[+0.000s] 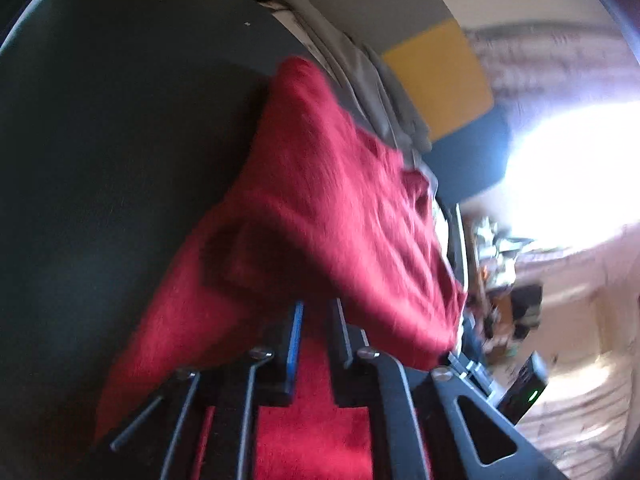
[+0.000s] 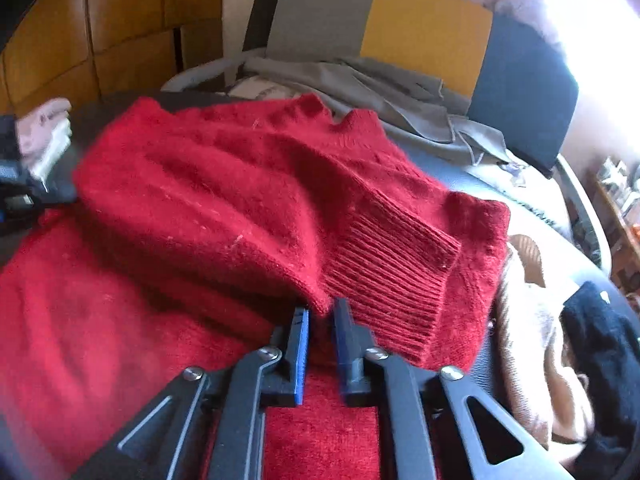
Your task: Fold clothes
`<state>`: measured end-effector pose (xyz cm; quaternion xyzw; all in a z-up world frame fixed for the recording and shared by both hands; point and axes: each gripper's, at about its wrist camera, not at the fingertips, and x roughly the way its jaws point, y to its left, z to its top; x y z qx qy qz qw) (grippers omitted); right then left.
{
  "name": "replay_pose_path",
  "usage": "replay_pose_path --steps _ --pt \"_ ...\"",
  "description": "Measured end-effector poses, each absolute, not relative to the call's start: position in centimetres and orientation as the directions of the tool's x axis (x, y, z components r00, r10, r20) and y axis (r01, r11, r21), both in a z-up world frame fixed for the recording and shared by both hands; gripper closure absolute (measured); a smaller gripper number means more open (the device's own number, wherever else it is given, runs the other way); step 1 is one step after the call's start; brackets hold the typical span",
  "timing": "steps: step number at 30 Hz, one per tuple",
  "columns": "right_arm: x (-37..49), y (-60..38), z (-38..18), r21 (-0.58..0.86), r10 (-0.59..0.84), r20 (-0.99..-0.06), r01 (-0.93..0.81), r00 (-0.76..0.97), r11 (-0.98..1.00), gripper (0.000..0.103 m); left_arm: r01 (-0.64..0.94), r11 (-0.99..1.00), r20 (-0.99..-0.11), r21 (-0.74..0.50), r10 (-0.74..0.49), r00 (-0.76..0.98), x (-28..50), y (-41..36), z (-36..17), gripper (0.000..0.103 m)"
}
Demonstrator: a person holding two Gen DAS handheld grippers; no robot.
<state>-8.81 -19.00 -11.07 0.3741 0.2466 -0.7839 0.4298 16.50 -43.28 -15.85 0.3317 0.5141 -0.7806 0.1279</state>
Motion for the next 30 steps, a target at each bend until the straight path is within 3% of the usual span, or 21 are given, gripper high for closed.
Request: replay_pose_path --steps 2,3,8,13,19,22,24,27,30 --pt "-8.8 -18.1 -10.0 -0.040 -0.511 -0.790 0.861 -0.338 -0.506 0.034 0.526 -0.522 -0.660 -0.672 0.099 -0.745 17.3 -42.5 -14.1 0.092" --pt "-8.7 -17.4 -9.3 -0.017 -0.535 -0.777 0.861 -0.332 -0.509 0.032 0.516 -0.557 -0.658 -0.651 0.074 -0.749 17.7 -42.3 -13.1 0.089" --pt "-10.6 -15.2 -6.8 0.190 -0.658 -0.687 0.796 -0.309 -0.574 0.032 0.474 -0.691 -0.621 -0.546 -0.046 -0.782 14.3 -42.5 -8.4 0.081" --pt "-12.7 -19.4 -8.1 0.197 -0.655 -0.690 0.790 -0.309 -0.581 0.032 0.475 -0.821 -0.688 -0.318 -0.145 -0.711 7.7 -41.7 -8.3 0.079" --pt "-14.5 -24.5 -11.1 0.051 -0.562 -0.754 0.822 -0.341 -0.567 0.032 0.513 -0.851 -0.799 -0.115 -0.227 -0.557 6.0 -41.6 -13.9 0.078" --pt "-15.8 -24.7 -12.7 -0.022 -0.511 -0.769 0.815 -0.383 -0.578 0.031 0.506 -0.851 -0.773 -0.139 -0.226 -0.592 7.2 -41.7 -14.5 0.076" --pt "-16.4 -24.0 -13.3 -0.025 -0.517 -0.760 0.812 -0.394 -0.583 0.024 0.512 -0.843 -0.774 -0.168 -0.209 -0.598 7.4 -42.1 -14.5 0.075" --pt "-17.1 -23.7 -13.4 0.004 -0.525 -0.760 0.805 -0.383 -0.594 0.022 0.500 -0.845 -0.774 -0.188 -0.186 -0.605 7.0 -42.4 -13.4 0.076" --pt "-17.2 -24.0 -12.7 0.031 -0.526 -0.780 0.819 -0.339 -0.573 0.021 0.395 -0.897 -0.701 -0.200 -0.151 -0.697 5.8 -42.4 -10.2 0.075"
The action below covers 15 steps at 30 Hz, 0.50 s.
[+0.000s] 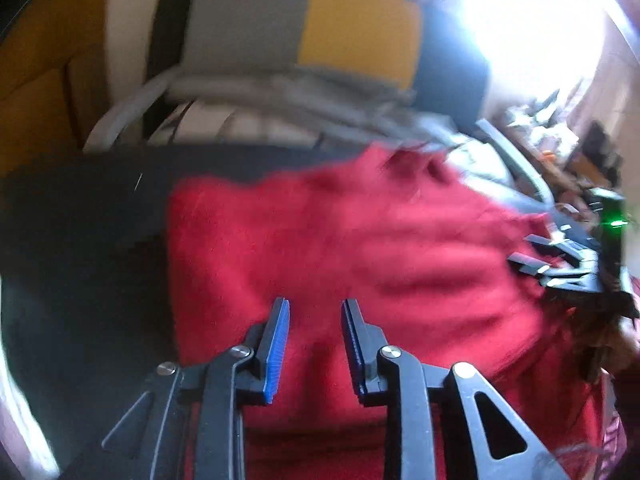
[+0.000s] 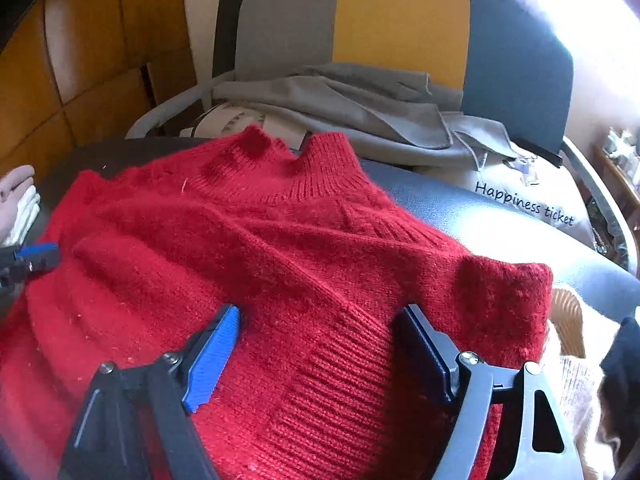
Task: Fold clothes
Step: 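Grasp the sweater collar with the left gripper while the right gripper grasps the hem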
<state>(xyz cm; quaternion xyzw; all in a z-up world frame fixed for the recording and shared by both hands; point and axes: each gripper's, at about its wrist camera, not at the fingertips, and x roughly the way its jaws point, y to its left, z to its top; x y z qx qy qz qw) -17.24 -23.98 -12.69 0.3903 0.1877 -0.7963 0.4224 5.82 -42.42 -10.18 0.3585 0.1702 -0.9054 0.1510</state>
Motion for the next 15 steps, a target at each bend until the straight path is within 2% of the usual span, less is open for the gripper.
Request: replay_pose_path --steps 2,5,9,10,12,15 --pt "-17.7 -24.0 -11.4 0.084 -0.567 -0.773 0.840 -0.284 -0.536 0.022 0.327 -0.928 -0.670 -0.177 -0.130 -0.731 4.3 -42.8 -8.7 0.072" --pt "-19.6 -24.6 -9.5 0.183 -0.643 -0.735 0.851 -0.213 -0.492 0.021 0.259 -0.955 -0.671 -0.147 -0.096 -0.735 0.0 -44.4 -8.2 0.068" --pt "-23.6 -27.0 -9.1 0.253 -0.666 -0.727 0.838 -0.165 -0.483 0.022 0.203 -0.974 -0.754 -0.106 -0.055 -0.655 -5.3 -46.2 -10.0 0.067" --pt "-24.2 -27.8 -9.3 0.247 -0.657 -0.737 0.842 -0.158 -0.480 0.024 0.193 -0.975 -0.765 -0.106 -0.044 -0.643 -6.2 -46.5 -10.4 0.067" --pt "-25.3 -29.5 -10.0 0.226 -0.631 -0.761 0.852 -0.147 -0.472 0.044 0.175 -0.978 -0.784 -0.112 -0.021 -0.620 -7.8 -47.3 -11.3 0.066" --pt "-27.3 -31.2 -11.5 0.250 -0.619 -0.778 0.848 -0.112 -0.468 0.046 0.154 -0.978 -0.798 -0.140 0.019 -0.602 -9.5 -48.5 -12.3 0.062"
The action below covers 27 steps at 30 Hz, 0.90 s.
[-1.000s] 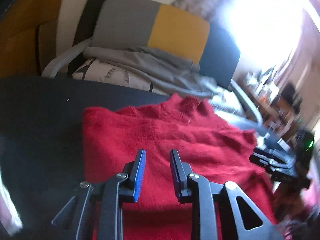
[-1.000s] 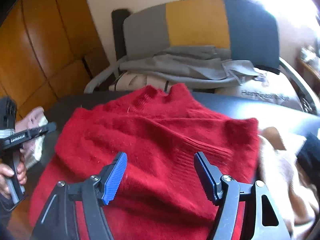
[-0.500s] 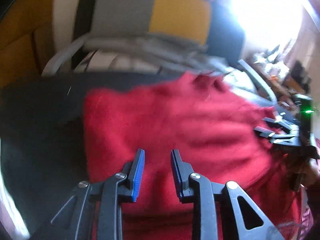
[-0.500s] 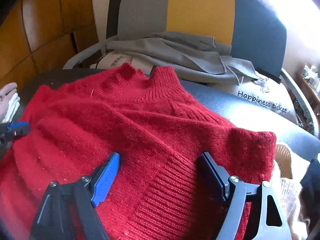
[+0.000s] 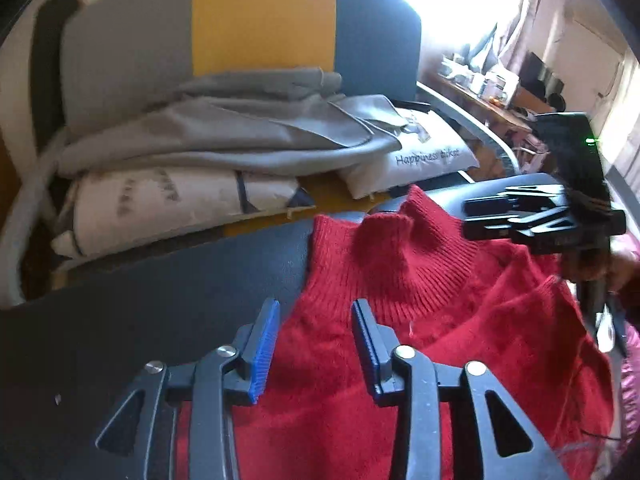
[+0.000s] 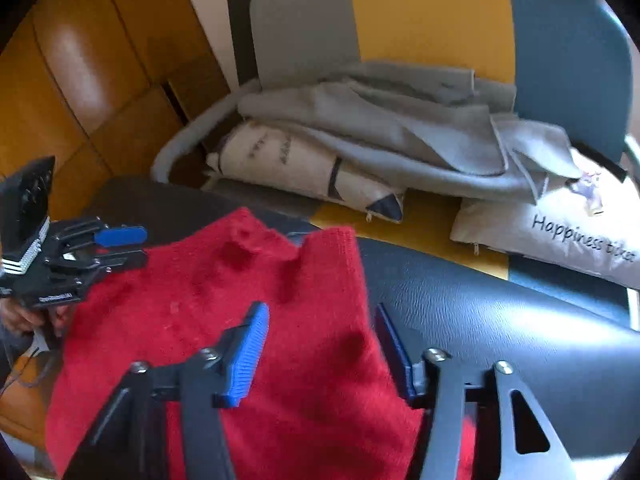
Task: Fold clothes
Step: 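Grasp the sweater collar with the left gripper while the right gripper grasps the hem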
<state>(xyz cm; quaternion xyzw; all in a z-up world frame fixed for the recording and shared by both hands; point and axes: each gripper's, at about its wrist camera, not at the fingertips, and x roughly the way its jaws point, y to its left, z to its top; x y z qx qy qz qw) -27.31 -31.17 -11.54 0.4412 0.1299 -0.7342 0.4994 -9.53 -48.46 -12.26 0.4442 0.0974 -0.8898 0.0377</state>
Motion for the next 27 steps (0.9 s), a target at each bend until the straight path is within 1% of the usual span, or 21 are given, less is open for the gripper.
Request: replay_pose_path --steps 5,7,8,9,10,11,12,13,16,22,24,25,26,27 --pt "-29.7 -33.2 -13.6 0.296 -0.622 -0.780 0.842 -0.059 -0.451 0.046 0.089 -0.977 -0.813 -0.192 0.108 -0.572 -12.4 -49.4 -13.5 0.062" --pt "-29.8 -33.8 -13.8 0.299 -0.626 -0.778 0.851 -0.044 -0.432 0.046 0.068 -0.981 -0.822 -0.180 0.112 -0.559 -13.7 -49.1 -13.9 0.062" --pt "-29.8 -34.1 -13.9 0.286 -0.618 -0.784 0.858 -0.047 -0.428 0.048 0.061 -0.983 -0.824 -0.176 0.113 -0.555 -14.2 -48.9 -14.1 0.062" --pt "-29.7 -34.4 -13.9 0.269 -0.608 -0.792 0.865 -0.052 -0.424 0.054 0.054 -0.984 -0.826 -0.172 0.114 -0.553 -14.7 -48.6 -14.3 0.062" --pt "-29.6 -34.8 -14.0 0.252 -0.598 -0.800 0.872 -0.057 -0.420 0.063 0.047 -0.985 -0.827 -0.168 0.115 -0.550 -15.2 -48.4 -14.5 0.064" --pt "-29.5 -35.1 -14.0 0.235 -0.587 -0.807 0.879 -0.062 -0.415 0.080 0.052 -0.980 -0.825 -0.190 0.131 -0.549 -15.4 -48.4 -14.5 0.071" --pt "-29.5 -35.1 -13.9 0.240 -0.586 -0.809 0.878 -0.055 -0.415 0.089 0.058 -0.975 -0.823 -0.216 0.149 -0.549 -15.5 -48.4 -14.6 0.084" --pt "-29.5 -35.1 -13.8 0.251 -0.587 -0.808 0.875 -0.046 -0.415 0.090 0.073 -0.971 -0.813 -0.230 0.150 -0.562 -15.4 -48.4 -14.3 0.097" --pt "-28.5 -34.8 -12.8 0.227 -0.587 -0.807 0.883 -0.065 -0.411 0.091 0.097 -0.959 -0.755 -0.266 0.145 -0.639 -13.6 -48.3 -12.7 0.097" --pt "-25.3 -32.0 -8.4 0.236 -0.664 -0.742 0.890 -0.094 -0.390 0.091 0.069 -0.940 -0.601 -0.334 0.156 -0.784 -6.7 -46.6 -7.3 0.097" --pt "-24.1 -30.4 -6.8 0.247 -0.689 -0.718 0.888 -0.102 -0.389 0.091 0.052 -0.941 -0.568 -0.334 0.157 -0.808 -4.3 -45.3 -6.0 0.098" --pt "-23.3 -29.4 -6.1 0.255 -0.702 -0.704 0.886 -0.104 -0.387 0.091 0.044 -0.942 -0.555 -0.334 0.158 -0.817 -3.1 -44.7 -5.5 0.101" --pt "-22.4 -28.5 -5.8 0.259 -0.708 -0.699 0.885 -0.105 -0.387 0.091 0.041 -0.941 -0.546 -0.335 0.158 -0.822 -2.0 -44.1 -5.3 0.101" --pt "-21.6 -27.7 -5.6 0.262 -0.711 -0.695 0.883 -0.106 -0.388 0.095 0.038 -0.941 -0.539 -0.336 0.159 -0.827 -0.9 -43.5 -5.2 0.101"
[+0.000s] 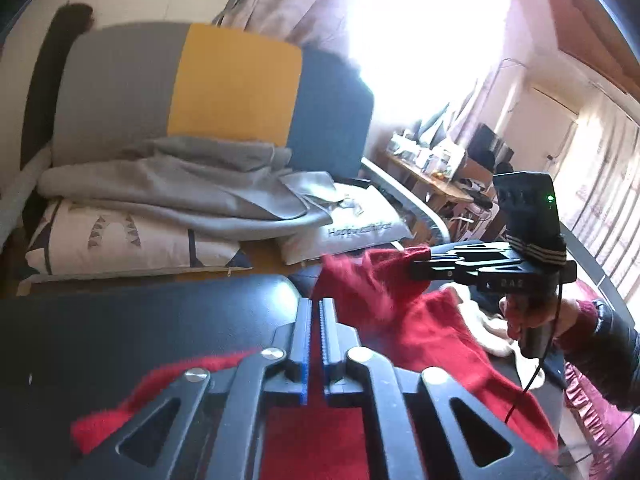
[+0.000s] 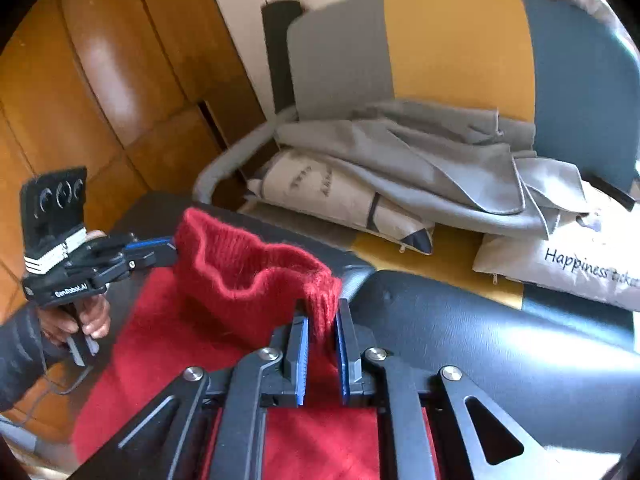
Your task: Fold clothes
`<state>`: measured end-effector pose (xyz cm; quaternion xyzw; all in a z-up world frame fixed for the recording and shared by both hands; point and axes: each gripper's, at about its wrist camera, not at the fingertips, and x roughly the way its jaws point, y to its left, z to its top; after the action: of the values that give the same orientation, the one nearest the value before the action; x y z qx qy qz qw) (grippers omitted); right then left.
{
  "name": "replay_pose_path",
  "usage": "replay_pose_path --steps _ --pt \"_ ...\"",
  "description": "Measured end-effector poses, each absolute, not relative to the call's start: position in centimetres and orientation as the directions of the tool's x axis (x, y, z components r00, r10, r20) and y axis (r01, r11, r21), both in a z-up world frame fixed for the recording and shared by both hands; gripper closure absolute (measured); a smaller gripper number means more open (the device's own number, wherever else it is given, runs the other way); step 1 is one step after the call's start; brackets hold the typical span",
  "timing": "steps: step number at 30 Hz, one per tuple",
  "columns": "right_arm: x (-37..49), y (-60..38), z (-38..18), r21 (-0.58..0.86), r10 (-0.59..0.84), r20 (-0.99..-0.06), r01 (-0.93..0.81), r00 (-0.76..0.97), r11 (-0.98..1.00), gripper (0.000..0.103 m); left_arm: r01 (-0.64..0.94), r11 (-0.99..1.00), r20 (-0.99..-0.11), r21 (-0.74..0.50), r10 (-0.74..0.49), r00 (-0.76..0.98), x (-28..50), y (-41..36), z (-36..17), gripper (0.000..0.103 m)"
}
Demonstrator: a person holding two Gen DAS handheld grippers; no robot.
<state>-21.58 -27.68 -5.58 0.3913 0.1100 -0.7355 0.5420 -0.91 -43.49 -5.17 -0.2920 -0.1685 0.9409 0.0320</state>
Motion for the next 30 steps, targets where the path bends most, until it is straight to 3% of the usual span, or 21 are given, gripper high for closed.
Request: replay_pose_path --steps 8,9,12,14,16,17,18,22,26,27,28,29,30 --pt "-16.4 -22.1 -9.6 0.336 -0.686 -0.723 0.825 -0.084 -0.455 0.095 0.137 -0.881 -0.606 -0.454 0.192 -0.772 4.1 -41.8 -9.9 0.101" --pt "-16.3 -21.5 -10.2 0.351 -0.686 -0.723 0.811 -0.083 -0.468 0.095 0.164 -0.846 -0.603 -0.507 0.212 -0.769 4.6 -42.5 -10.6 0.099" --pt "-16.0 -20.2 -11.1 0.431 -0.714 -0.699 0.767 -0.049 -0.475 0.094 0.223 -0.695 -0.564 -0.684 0.309 -0.766 5.7 -44.6 -12.4 0.078" --pt "-16.4 -19.4 -11.3 0.514 -0.753 -0.658 0.716 -0.025 -0.473 0.091 0.241 -0.634 -0.547 -0.735 0.343 -0.764 5.5 -45.3 -13.1 0.075" --pt "-16.7 -18.5 -11.4 0.592 -0.790 -0.613 0.658 -0.006 -0.465 0.061 0.263 -0.608 -0.545 -0.749 0.339 -0.767 4.9 -45.6 -13.2 0.068" --pt "-17.1 -18.2 -11.7 0.638 -0.808 -0.589 0.616 0.006 -0.461 0.035 0.261 -0.599 -0.536 -0.757 0.342 -0.772 4.3 -45.8 -13.0 0.066" --pt "-17.4 -18.0 -11.8 0.669 -0.824 -0.567 0.585 0.003 -0.458 0.026 0.265 -0.593 -0.534 -0.761 0.340 -0.774 3.8 -45.9 -13.0 0.064" --pt "-18.6 -17.7 -12.7 0.751 -0.864 -0.503 0.479 -0.029 -0.454 0.026 0.290 -0.580 -0.544 -0.761 0.327 -0.773 1.2 -46.2 -13.2 0.059" --pt "-19.3 -19.2 -13.5 0.735 -0.846 -0.529 0.462 -0.066 -0.496 0.026 0.319 -0.573 -0.570 -0.755 0.333 -0.751 -1.4 -46.0 -14.1 0.059" --pt "-19.3 -19.5 -13.6 0.725 -0.840 -0.536 0.469 -0.077 -0.505 0.026 0.333 -0.588 -0.593 -0.737 0.328 -0.735 -2.0 -45.8 -14.3 0.061" --pt "-19.2 -20.1 -13.4 0.696 -0.829 -0.550 0.496 -0.098 -0.520 0.029 0.354 -0.617 -0.627 -0.703 0.303 -0.717 -2.5 -45.4 -14.3 0.070" --pt "-19.0 -20.8 -13.0 0.633 -0.798 -0.587 0.538 -0.135 -0.556 0.048 0.374 -0.647 -0.660 -0.665 0.275 -0.699 -3.1 -45.1 -14.2 0.079" --pt "-19.0 -21.5 -13.1 0.588 -0.765 -0.626 0.554 -0.151 -0.589 0.095 0.372 -0.662 -0.665 -0.650 0.259 -0.700 -3.1 -44.9 -14.0 0.096"
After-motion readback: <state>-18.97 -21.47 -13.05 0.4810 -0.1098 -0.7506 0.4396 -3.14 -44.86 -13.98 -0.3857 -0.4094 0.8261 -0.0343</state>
